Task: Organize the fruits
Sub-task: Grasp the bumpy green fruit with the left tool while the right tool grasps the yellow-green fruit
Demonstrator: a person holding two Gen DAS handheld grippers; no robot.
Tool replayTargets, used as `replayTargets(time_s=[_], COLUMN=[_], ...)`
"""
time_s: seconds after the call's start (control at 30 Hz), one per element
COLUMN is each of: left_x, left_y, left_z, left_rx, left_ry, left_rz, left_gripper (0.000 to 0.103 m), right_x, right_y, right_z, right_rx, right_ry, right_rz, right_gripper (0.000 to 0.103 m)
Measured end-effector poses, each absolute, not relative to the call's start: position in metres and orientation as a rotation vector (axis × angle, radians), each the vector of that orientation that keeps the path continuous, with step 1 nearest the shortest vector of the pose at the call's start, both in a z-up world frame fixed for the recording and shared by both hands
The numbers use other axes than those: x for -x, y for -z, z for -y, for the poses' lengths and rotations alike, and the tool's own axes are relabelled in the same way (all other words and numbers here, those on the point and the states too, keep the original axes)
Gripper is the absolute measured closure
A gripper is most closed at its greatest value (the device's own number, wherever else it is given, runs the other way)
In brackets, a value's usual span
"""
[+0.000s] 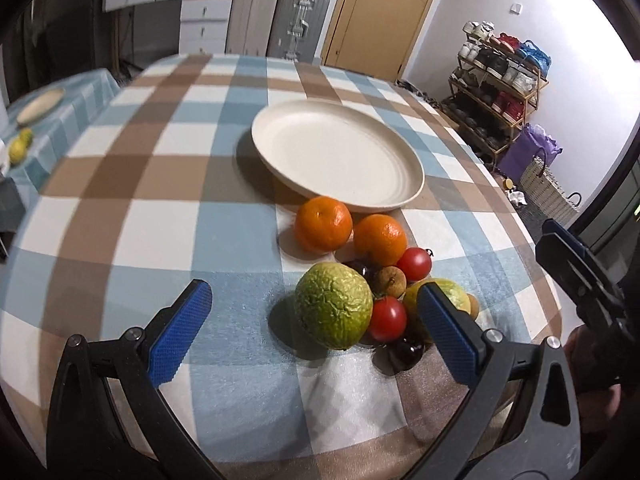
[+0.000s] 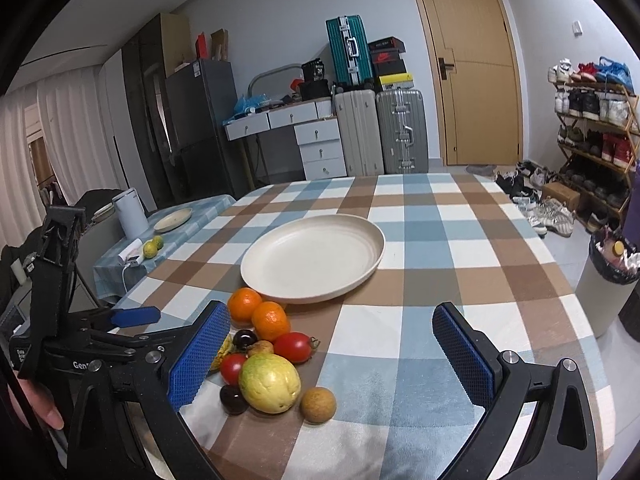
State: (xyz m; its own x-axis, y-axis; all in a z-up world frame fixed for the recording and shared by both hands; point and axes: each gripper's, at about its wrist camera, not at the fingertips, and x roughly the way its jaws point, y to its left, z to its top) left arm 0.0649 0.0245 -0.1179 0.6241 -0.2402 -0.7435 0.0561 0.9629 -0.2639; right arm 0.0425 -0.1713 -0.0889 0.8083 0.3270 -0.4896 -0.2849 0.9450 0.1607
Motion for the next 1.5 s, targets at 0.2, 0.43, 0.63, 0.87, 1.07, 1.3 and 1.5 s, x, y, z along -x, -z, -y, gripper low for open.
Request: replayTargets(time_s=[0.2,0.43,0.63,0.87,1.07,1.3,1.5], left_x=[-0.079,-0.093,-0.102,-0.099,-0.089,-0.077,-0.071], left_y=[0.132,0.145,0.150,0.140,0.128,0.117,0.113], left_z=[-0.027,-0.031,-0.041,-0.046,-0.054,-0.060,-0.060], left_rx=[0.280,0.362,0.405,0.377,0.370,0.361,0.346], left_ry=[0.243,0.373,0.386,0.389,0.391,0.388,0.392], left_rz=[-0.938,-0.984,-0.979,-0.941,-0.900,-0.857,-0.846], left_gripper=[0.015,0.060,0.060,0.060,0.060,0.060,0.060], right_x=[-0.057,-0.068,-0.071,-0.070,-0.064,-0.063,-0.065], right_y=[0.101,0.108,0.110,0.109,0.109,0.123,0.135], right_z=[0.176,0.178,0.177,0.170,0.158,0.140,0.131], right_rx=[-0.102,-0.136,-0.139,-0.121,-0.075,0.002,0.020], right_ry=[-0.339,-0.376,-0.406,-0.477,-0.552,-0.603,-0.633], right_rz=[-0.569,-0.601,-0.620,-0.642,-0.683,-0.771,-0.827], right_gripper=[0.000,0.000,0.000,0.000,0.000,0.016,0.020])
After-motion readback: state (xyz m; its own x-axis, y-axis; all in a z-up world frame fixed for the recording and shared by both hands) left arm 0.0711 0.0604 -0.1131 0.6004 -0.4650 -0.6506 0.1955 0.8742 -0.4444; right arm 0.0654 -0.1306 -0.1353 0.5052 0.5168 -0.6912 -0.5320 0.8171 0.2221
